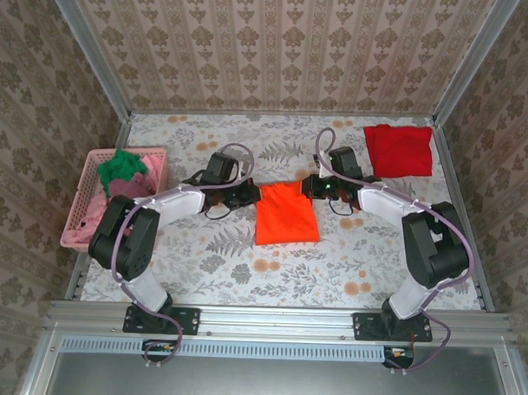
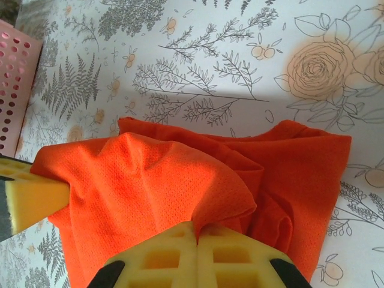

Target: Fold and stack the t-shirts

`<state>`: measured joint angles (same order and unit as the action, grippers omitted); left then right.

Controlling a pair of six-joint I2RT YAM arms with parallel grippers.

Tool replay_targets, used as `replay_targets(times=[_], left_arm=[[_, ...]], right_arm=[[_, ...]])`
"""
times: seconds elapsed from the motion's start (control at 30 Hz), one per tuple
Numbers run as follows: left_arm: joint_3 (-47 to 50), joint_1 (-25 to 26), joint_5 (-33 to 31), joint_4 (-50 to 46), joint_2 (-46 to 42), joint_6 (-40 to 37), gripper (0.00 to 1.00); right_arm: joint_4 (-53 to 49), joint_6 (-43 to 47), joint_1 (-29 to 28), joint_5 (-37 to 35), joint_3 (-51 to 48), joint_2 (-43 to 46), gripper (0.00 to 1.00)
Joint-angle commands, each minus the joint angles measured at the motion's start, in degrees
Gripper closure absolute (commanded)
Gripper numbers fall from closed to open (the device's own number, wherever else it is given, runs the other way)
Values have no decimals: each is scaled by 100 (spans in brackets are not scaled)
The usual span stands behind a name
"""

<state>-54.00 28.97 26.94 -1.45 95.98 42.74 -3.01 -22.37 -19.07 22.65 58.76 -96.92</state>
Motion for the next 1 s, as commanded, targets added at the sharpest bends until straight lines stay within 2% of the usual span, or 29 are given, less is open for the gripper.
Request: replay_targets(times=[0.0, 0.17, 0.33, 0.5, 0.6, 0.63, 0.67, 0.7, 0.8, 0.97], left_arm=[[229, -144, -248, 8, 83, -128, 100], [355, -406, -290, 283, 327, -109, 100], [297, -652, -245, 298, 540, -276, 100], [48, -718, -57, 277, 896, -322, 87], [-38, -703, 46, 318, 1009, -284, 74], [-64, -700, 74, 321, 1003, -284, 73], [-84, -692, 90, 328, 976, -287, 73], [-103, -679, 100, 326, 914, -284, 78], [-145, -631, 93, 303, 668, -273, 98], [-248, -518, 55, 212, 346, -310, 100]], right_arm=[[-3, 251, -1, -269, 358, -356, 100], [-94, 453, 22, -740, 720, -857, 100], [-41, 475, 109, -775, 841, -1170, 100], [37, 481, 115, -614, 963, -1443, 100], [6, 442, 123, -669, 1014, -1466, 100], [-31, 393, 127, -700, 1014, -1411, 100], [-41, 386, 127, -681, 1010, -1369, 100], [-21, 378, 130, -609, 982, -1272, 100], [28, 278, 127, -385, 847, -979, 100], [71, 190, 106, -462, 481, -467, 100]])
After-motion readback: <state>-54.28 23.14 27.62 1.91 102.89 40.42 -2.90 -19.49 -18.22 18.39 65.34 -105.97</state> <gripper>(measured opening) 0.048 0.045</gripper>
